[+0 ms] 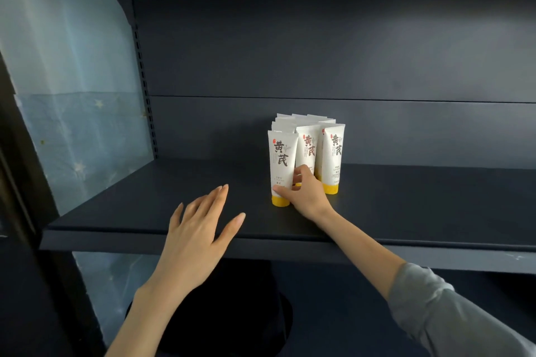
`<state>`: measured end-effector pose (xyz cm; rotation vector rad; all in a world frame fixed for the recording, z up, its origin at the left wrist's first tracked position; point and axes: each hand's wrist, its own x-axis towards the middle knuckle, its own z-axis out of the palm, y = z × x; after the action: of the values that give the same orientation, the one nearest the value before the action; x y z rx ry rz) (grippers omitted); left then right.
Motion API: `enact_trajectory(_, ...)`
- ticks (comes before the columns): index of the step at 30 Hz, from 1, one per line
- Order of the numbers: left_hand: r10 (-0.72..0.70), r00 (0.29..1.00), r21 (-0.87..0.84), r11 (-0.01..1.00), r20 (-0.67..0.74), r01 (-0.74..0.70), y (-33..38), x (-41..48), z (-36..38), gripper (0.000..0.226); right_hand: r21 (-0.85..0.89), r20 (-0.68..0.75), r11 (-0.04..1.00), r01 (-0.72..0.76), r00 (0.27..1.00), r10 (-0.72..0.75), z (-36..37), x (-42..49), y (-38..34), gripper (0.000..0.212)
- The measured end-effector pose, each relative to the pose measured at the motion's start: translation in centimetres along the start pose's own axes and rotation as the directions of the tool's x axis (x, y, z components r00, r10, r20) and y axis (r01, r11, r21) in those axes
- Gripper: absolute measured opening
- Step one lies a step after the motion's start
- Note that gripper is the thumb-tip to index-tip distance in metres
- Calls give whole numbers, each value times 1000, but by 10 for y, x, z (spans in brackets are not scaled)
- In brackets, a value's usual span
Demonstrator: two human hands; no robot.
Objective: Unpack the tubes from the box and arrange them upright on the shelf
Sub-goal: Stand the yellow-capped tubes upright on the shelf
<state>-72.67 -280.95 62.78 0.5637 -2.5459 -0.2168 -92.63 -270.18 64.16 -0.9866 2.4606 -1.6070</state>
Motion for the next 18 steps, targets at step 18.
enact_trajectory(18, 99, 994, -64, 993, 51, -96, 23, -21, 2, 82, -315, -242, 948, 47, 962, -128, -55, -61, 0, 51)
